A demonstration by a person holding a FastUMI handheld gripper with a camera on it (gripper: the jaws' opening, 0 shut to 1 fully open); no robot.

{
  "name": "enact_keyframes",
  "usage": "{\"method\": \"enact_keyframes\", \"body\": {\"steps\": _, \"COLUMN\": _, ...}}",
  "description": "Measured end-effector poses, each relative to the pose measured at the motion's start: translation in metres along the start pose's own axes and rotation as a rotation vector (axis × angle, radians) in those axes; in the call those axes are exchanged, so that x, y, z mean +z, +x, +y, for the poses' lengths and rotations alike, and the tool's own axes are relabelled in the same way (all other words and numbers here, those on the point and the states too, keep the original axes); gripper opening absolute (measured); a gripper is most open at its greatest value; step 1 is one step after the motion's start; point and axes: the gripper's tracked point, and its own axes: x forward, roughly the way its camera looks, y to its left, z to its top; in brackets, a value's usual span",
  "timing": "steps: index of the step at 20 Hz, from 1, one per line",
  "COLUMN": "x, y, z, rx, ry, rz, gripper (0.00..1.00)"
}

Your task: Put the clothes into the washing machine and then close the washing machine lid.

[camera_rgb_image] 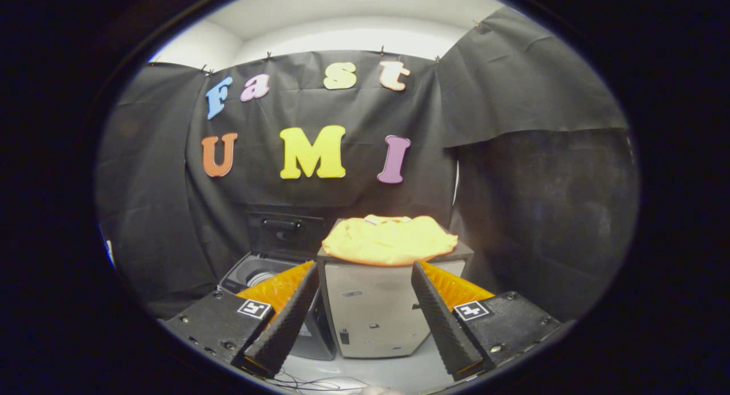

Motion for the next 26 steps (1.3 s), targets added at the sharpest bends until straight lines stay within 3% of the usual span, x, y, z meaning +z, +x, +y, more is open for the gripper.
{"method": "enact_keyframes", "body": {"steps": 13, "x": 0.097, "y": 0.17, "z": -0.041, "rx": -0.016, "ry": 0.004, "rz": 0.042, "gripper": 1.0}}
{"method": "enact_keyframes", "body": {"steps": 20, "x": 0.096, "y": 0.278, "z": -0.036, "rx": 0.003, "ry": 0.001, "rz": 0.154, "gripper": 1.0}}
{"method": "enact_keyframes", "body": {"steps": 26, "x": 0.065, "y": 0.344, "z": -0.046, "rx": -0.003, "ry": 0.003, "rz": 0.29, "gripper": 1.0}}
